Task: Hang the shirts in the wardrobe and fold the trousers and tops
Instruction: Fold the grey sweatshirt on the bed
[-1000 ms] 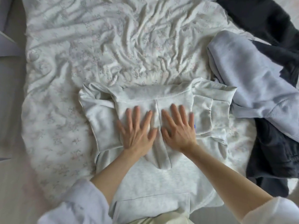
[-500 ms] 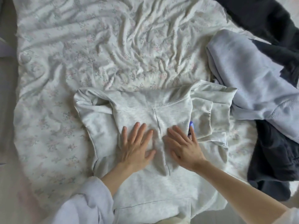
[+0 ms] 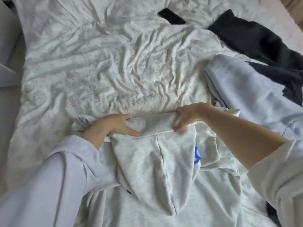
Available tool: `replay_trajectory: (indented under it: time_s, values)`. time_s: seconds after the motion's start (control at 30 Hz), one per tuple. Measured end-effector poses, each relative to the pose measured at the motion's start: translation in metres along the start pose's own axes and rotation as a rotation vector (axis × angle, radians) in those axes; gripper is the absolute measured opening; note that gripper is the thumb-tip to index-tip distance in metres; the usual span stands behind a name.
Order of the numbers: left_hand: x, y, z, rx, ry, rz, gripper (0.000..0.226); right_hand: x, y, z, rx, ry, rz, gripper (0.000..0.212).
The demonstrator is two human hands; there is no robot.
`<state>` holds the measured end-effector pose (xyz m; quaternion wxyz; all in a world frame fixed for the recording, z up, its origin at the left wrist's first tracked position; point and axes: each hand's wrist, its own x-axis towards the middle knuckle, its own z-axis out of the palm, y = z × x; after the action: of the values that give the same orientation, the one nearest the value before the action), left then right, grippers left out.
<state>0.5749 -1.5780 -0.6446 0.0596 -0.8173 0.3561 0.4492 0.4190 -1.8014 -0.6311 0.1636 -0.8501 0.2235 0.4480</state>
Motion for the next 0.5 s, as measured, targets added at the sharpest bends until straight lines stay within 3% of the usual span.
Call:
replay_trajectory:
  time_s: [0.1,0.2,0.27,0.37,0.5]
  values:
    - [-0.004,-0.002,-0.002,-0.079,-0.116,-0.035,0.106,-0.009,0.006,0.007,0.044,-0.136,0.063,0.103]
    - [-0.015,0.002,-0.002,0.019,-0.162,-0.095,0.115,-0.024,0.015,0.021,-0.105,-0.024,0.136,0.104]
    - [-0.023,0.008,0.004,0.132,-0.08,-0.081,0.101,-0.028,0.018,0.028,-0.005,0.035,0.111,0.094]
    - [-0.042,0.013,0.025,0.271,0.191,0.049,0.06,-0.04,0.018,0.046,0.248,0.155,0.045,0.057]
    - [-0.079,0.017,0.026,0.286,0.374,0.13,0.037,-0.075,0.015,0.057,0.155,0.482,0.054,0.045]
